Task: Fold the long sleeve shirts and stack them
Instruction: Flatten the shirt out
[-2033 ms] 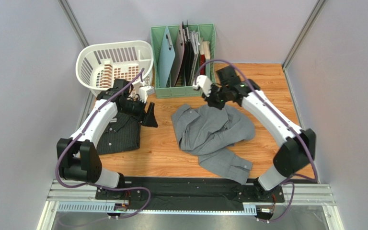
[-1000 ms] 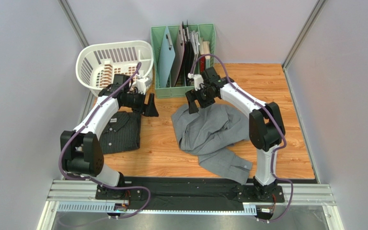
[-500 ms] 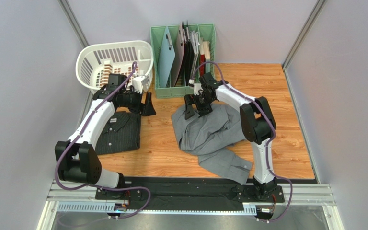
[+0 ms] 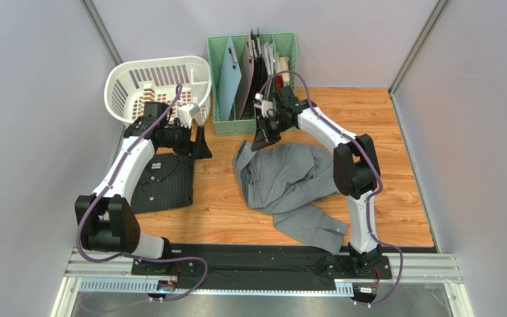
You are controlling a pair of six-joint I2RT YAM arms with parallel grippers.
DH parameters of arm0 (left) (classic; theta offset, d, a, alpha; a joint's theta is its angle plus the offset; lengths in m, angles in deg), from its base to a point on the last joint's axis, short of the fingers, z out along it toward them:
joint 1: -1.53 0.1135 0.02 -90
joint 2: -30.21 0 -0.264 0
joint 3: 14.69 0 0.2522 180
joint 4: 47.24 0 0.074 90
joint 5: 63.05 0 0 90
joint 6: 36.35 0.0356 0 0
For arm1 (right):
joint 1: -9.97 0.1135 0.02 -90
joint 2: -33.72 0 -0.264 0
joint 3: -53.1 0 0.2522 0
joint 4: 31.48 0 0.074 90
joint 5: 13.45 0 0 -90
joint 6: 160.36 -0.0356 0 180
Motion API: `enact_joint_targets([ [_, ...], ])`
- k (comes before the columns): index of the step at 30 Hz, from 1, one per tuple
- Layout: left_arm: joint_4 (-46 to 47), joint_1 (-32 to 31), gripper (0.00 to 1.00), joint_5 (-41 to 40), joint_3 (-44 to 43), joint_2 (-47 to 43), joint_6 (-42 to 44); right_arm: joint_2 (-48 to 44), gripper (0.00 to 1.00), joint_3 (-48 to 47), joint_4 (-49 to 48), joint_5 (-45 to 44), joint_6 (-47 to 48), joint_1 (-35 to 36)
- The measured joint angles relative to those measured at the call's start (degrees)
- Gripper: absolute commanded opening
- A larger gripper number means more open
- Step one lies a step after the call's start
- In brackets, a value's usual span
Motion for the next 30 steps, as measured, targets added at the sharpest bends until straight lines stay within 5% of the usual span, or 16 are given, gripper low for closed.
enact_joint_targets([
  [6,-0.15,0.44,0.85,0.87,0.13,-0.35,0.02,-7.26,0.00,-4.52,4.37,2.38,4.20,1.42],
  [15,0.15,1.88,0.84,5.42,0.87,-2.23,-0.17,-31.89,0.00,-14.49,6.27,0.26,10.86,6.34],
  [21,0.28,1.90,0.83,7.52,-1.07,-2.21,0.22,-42.23,0.00,-25.29,-2.12,-11.39,11.98,5.73],
  [30,1.66,0.42,0.80,9.29,-6.58,0.13,3.56,-46.51,0.00,-25.42,-17.42,-34.91,20.85,5.70],
])
